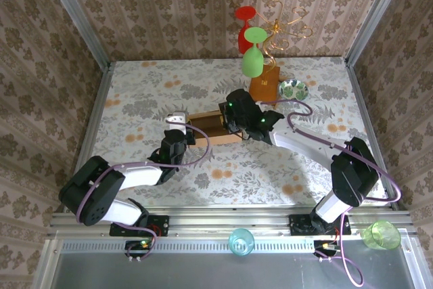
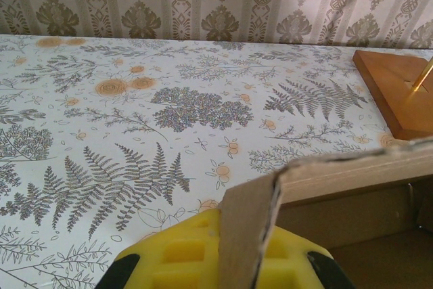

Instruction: Fold the paper box

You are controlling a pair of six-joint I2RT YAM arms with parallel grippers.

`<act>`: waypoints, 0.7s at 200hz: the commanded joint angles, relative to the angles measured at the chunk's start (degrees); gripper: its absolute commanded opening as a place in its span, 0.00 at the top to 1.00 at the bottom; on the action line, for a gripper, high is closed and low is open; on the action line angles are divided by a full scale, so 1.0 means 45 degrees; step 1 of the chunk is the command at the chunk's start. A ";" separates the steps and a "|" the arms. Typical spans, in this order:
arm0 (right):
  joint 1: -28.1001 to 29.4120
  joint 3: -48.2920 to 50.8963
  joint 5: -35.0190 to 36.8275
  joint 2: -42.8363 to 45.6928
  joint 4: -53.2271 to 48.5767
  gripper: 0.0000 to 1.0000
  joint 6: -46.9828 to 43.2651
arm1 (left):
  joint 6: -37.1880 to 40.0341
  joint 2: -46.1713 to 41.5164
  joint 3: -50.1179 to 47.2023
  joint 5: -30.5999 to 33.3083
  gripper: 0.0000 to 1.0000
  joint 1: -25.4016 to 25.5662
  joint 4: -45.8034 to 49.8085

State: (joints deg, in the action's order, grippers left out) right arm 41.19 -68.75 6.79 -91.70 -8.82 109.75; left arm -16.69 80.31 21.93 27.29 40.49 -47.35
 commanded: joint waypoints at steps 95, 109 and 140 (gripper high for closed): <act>-0.0202 -0.0239 -0.0195 -0.0793 -0.0032 0.96 -0.0133 | -0.0265 -0.0353 0.0013 -0.0617 0.83 0.0103 0.2660; -0.0194 0.0167 -0.0359 -0.0641 0.0158 1.00 -0.0255 | -0.0826 -0.1358 0.0119 -0.1036 0.72 0.0111 0.3892; -0.0188 0.1558 -0.0611 -0.0134 0.0837 1.00 -0.0487 | -0.2763 -0.4384 0.0017 -0.2024 0.51 0.0305 0.7233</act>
State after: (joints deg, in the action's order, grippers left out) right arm 40.29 -66.70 4.69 -94.80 -6.15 108.84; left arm -21.43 70.32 22.13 22.63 40.75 -29.02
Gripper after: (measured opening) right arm 0.054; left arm 0.452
